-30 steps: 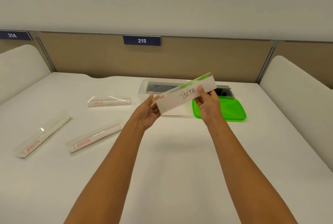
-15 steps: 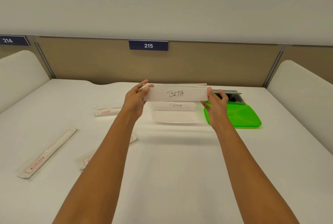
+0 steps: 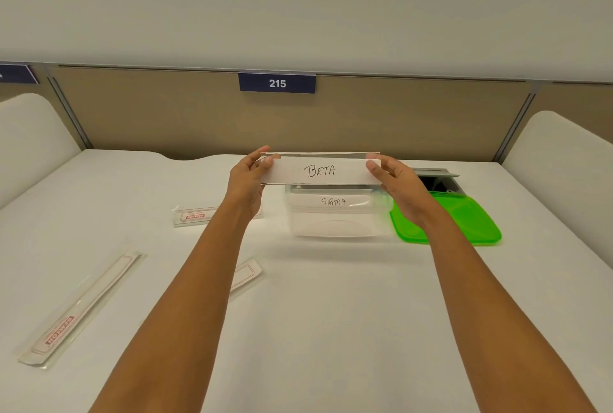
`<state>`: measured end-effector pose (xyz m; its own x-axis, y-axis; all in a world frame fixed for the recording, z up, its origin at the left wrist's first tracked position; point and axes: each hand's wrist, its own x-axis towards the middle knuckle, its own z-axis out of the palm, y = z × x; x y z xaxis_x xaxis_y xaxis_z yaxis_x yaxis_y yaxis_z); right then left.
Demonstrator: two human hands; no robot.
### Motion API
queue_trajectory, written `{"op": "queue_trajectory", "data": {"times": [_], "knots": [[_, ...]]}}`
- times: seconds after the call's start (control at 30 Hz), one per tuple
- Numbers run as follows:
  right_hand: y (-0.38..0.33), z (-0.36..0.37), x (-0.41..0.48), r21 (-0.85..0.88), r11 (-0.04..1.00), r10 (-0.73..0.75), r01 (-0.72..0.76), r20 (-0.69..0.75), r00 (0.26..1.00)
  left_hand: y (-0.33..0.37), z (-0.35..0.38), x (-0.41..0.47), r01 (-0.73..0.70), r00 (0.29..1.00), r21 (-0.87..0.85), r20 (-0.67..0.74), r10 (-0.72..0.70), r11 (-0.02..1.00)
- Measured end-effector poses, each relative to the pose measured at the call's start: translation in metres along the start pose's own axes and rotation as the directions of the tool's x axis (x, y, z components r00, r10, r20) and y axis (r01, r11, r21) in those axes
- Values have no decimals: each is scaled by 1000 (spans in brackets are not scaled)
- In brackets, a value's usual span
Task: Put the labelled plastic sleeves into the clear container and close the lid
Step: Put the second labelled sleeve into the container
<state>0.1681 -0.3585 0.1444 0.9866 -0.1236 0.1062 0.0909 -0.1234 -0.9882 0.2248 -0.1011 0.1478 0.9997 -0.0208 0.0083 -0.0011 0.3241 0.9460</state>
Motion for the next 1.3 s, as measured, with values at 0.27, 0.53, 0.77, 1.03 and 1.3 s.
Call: {"op": "queue_trajectory", "data": {"times": [0.27, 0.53, 0.77, 1.03, 1.3], "knots": [[8, -4, 24, -90, 996, 11, -8, 34, 999, -8, -9, 23, -152, 985, 602, 23, 172, 784], [14, -18, 46, -196, 979, 76, -63, 58, 995, -8, -4, 45, -216, 976, 840, 177, 125, 497], [11, -39, 65, -471, 879, 107, -77, 36, 994, -6, 15, 64, -293, 956, 883, 279, 92, 367], [13, -50, 78, -721, 691, 145, -51, 69, 987, -10, 36, 74, -295, 954, 949, 299, -16, 112], [17, -43, 82, -928, 365, 268, 66, 173, 948, -23, 49, 77, -339, 937, 927, 318, -143, -162]]}}
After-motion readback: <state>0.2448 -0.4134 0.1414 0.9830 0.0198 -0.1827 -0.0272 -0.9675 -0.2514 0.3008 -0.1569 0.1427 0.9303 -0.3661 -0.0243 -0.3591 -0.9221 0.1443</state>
